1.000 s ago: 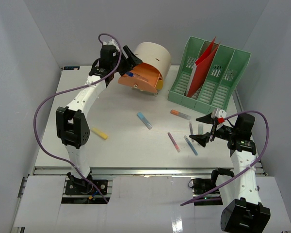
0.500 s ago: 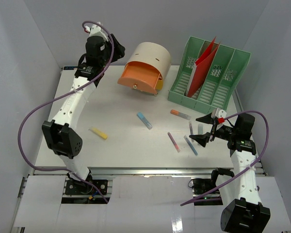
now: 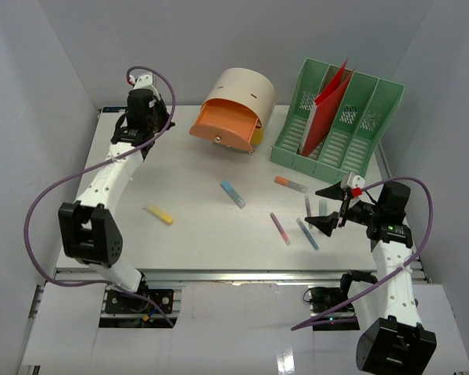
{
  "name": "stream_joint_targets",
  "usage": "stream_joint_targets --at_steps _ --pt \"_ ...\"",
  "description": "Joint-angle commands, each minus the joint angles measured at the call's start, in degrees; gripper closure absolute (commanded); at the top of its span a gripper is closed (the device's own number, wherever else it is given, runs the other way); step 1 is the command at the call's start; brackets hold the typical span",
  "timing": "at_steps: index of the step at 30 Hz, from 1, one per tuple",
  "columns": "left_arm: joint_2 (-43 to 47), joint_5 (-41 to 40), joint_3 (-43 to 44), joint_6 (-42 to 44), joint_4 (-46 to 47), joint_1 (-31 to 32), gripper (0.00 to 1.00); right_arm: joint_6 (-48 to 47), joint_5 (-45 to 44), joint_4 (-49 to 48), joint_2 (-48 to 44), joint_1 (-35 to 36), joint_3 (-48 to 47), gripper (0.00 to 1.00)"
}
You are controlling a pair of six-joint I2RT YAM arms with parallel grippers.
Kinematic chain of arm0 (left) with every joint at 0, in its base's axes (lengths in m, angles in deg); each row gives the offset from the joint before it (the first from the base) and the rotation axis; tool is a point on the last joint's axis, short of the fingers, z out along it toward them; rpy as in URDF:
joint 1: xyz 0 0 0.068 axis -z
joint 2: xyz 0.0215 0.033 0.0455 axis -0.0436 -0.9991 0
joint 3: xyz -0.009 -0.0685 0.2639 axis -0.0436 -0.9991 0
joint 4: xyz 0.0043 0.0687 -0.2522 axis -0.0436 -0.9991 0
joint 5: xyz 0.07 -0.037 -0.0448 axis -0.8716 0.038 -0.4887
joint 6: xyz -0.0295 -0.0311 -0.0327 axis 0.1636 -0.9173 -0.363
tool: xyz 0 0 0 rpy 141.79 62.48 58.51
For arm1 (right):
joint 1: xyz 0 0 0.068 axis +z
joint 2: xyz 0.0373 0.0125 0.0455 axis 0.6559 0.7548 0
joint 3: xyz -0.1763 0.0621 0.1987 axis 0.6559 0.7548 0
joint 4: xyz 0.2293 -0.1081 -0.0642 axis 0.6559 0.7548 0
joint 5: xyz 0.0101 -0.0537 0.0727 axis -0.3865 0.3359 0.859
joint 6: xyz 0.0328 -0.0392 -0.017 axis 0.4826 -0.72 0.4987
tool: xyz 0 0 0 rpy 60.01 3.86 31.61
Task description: Organize the desk
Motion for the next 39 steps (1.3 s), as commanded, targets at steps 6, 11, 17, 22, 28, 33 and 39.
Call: stream_joint_targets --at_steps 6,11,17,22,28,33,39 --pt "-15.6 12.4 16.8 1.2 -4.4 -0.3 0.95 0.3 0.2 -1.9 0.6 0.1 -0.9 0.03" --pt "-19.4 16.5 21.2 0.9 -6.9 1.7 0.93 0.2 0.0 -1.8 1.0 0.0 -1.1 0.03" --pt "-19.1 22.3 20.3 0.5 -6.9 2.7 0.86 0.2 0.0 -1.7 1.1 0.1 -1.1 0.03" --pt "-18.1 23.2 19.1 0.6 -7.9 3.1 0.82 0.2 -0.2 -1.8 1.1 0.1 -1.1 0.03" --pt "-14.7 13.3 19.3 1.2 -7.9 3.0 0.56 0.2 0.0 -1.7 1.3 0.1 -1.1 0.03" --pt "-11.0 7.7 18.8 0.8 -5.3 2.7 0.53 0.2 -0.2 -1.7 1.4 0.1 -1.0 0.03" --pt "-4.3 5.5 12.5 2.7 -4.0 2.7 0.66 0.2 0.1 -1.8 1.8 0.1 -1.0 0.03"
